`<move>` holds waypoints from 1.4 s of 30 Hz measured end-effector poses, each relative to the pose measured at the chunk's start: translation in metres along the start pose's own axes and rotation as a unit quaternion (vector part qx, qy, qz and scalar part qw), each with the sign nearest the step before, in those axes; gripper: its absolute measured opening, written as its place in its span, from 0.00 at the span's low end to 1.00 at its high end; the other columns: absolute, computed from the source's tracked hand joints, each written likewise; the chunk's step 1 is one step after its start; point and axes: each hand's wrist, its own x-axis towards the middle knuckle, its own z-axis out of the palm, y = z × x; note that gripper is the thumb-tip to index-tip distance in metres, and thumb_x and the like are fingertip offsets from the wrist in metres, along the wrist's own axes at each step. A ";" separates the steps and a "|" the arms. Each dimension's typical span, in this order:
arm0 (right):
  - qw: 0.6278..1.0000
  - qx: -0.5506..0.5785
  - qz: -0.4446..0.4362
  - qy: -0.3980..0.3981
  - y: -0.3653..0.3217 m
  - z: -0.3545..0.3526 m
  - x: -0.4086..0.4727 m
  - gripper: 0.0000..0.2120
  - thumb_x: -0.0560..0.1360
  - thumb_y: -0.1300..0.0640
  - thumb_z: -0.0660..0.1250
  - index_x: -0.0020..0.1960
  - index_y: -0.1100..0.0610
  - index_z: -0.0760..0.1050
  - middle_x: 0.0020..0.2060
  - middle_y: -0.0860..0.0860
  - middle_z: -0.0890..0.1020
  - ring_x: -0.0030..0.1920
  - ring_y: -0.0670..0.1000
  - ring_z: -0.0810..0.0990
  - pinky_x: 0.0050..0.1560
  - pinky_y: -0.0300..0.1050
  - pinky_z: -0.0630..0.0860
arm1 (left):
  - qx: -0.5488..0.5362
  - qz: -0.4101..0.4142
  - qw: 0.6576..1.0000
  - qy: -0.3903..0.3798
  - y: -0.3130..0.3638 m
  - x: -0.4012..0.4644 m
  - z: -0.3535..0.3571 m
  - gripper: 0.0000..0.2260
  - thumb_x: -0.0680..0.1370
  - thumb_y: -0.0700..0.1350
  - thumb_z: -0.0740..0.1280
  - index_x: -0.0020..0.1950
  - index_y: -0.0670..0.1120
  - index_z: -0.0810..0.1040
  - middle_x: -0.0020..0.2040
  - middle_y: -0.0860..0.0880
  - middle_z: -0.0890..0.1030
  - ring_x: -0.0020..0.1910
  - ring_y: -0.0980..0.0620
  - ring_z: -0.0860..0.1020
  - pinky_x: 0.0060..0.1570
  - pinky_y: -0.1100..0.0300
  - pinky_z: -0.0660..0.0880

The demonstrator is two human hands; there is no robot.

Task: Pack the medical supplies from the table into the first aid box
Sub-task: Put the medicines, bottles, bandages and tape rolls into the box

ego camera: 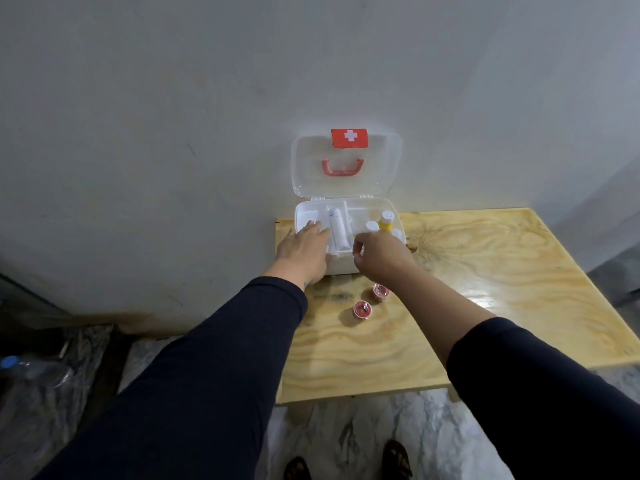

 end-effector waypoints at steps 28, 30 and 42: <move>0.997 0.040 -0.070 -0.019 0.045 0.034 -0.036 0.16 0.73 0.47 0.69 0.57 0.54 0.80 0.54 0.53 0.76 0.54 0.55 0.78 0.48 0.47 0.75 | -0.129 -0.041 0.990 0.024 -0.008 -0.002 0.029 0.29 0.83 0.50 0.57 0.80 0.45 0.50 0.81 0.50 0.50 0.80 0.51 0.50 0.76 0.51 0.57; 0.995 0.055 -0.082 -0.005 0.042 0.018 -0.032 0.16 0.72 0.47 0.70 0.56 0.54 0.80 0.53 0.53 0.76 0.52 0.54 0.79 0.51 0.48 0.78 | -0.166 -0.055 0.983 0.053 -0.010 -0.001 0.028 0.29 0.82 0.50 0.59 0.80 0.45 0.51 0.81 0.50 0.52 0.79 0.51 0.52 0.75 0.51 0.59; 0.986 0.045 -0.145 0.063 -0.012 -0.022 0.048 0.17 0.73 0.50 0.69 0.60 0.55 0.79 0.58 0.54 0.76 0.56 0.56 0.77 0.55 0.49 0.76 | -0.257 -0.147 0.953 0.067 -0.016 0.018 0.037 0.40 0.77 0.59 0.66 0.80 0.44 0.50 0.80 0.47 0.55 0.77 0.47 0.59 0.73 0.50 0.63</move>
